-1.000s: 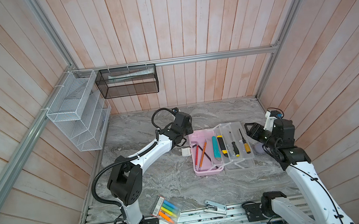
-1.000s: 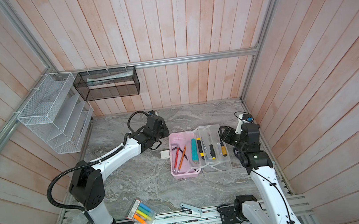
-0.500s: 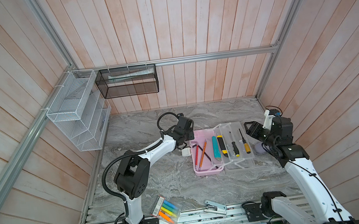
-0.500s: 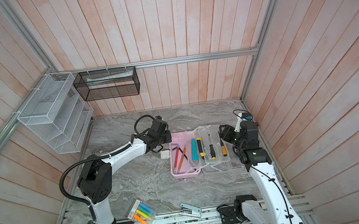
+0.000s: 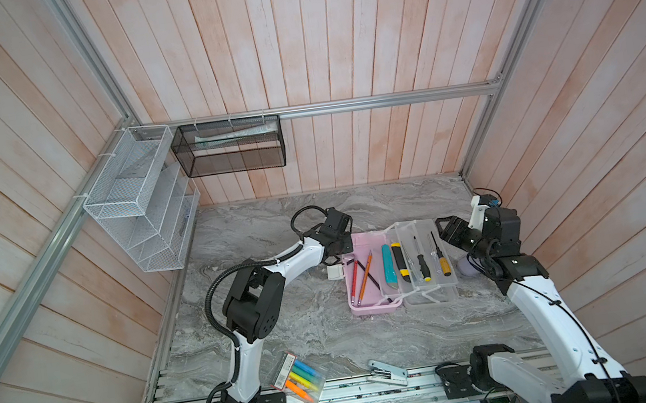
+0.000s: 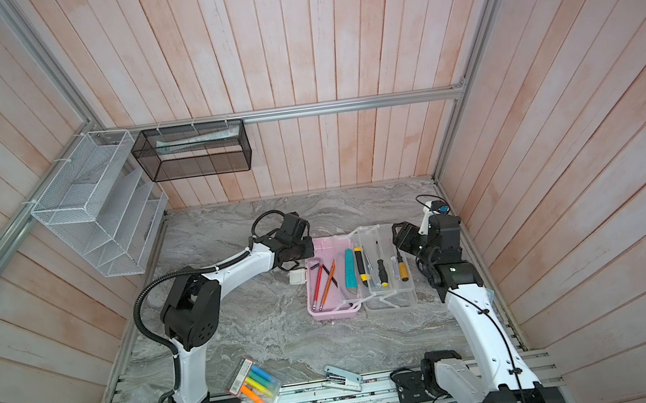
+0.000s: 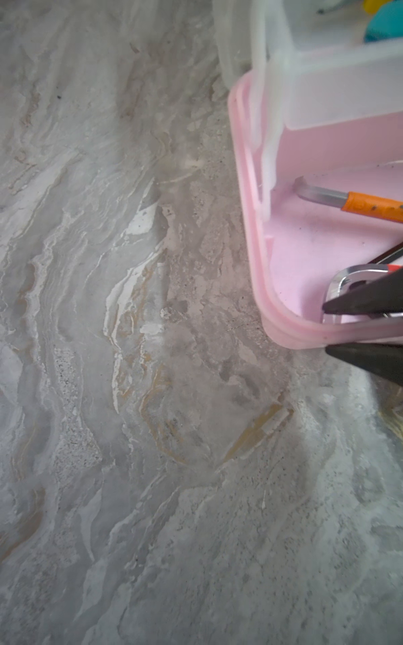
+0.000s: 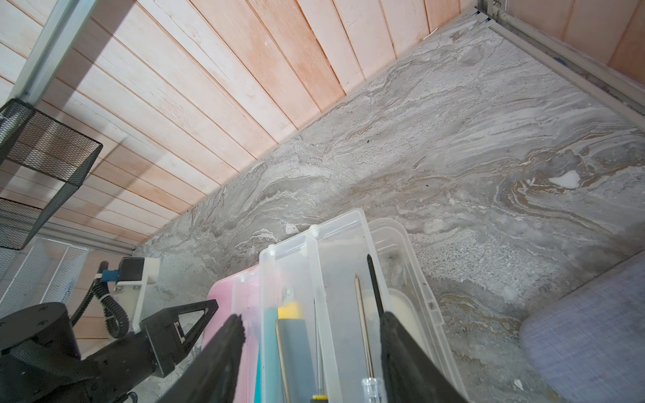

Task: Pack the tool kit
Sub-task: 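Grip the pink box rim with left gripper while right gripper reaches lid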

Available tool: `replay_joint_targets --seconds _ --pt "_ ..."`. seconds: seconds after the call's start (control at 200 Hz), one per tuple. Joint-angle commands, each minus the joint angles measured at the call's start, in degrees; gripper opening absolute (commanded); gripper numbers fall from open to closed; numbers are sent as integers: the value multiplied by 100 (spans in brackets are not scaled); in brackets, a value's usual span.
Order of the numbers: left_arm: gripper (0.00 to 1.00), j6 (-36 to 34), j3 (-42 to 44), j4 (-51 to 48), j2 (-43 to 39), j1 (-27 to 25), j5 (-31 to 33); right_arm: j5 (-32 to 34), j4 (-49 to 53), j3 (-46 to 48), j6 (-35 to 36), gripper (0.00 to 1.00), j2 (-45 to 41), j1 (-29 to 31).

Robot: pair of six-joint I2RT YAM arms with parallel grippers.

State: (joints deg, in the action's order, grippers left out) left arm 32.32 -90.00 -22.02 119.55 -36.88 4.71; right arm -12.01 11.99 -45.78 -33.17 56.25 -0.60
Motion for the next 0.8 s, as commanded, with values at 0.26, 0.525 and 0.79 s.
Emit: replay_joint_targets --seconds 0.26,0.525,0.79 --pt "0 209 -79 -321 77 437 313 -111 -266 -10 38 62 166 -45" --pt "0 289 651 -65 -466 874 526 -100 -243 130 14 62 318 -192" --pt "0 183 1029 265 -725 999 501 -688 -297 1166 -300 54 39 -278"
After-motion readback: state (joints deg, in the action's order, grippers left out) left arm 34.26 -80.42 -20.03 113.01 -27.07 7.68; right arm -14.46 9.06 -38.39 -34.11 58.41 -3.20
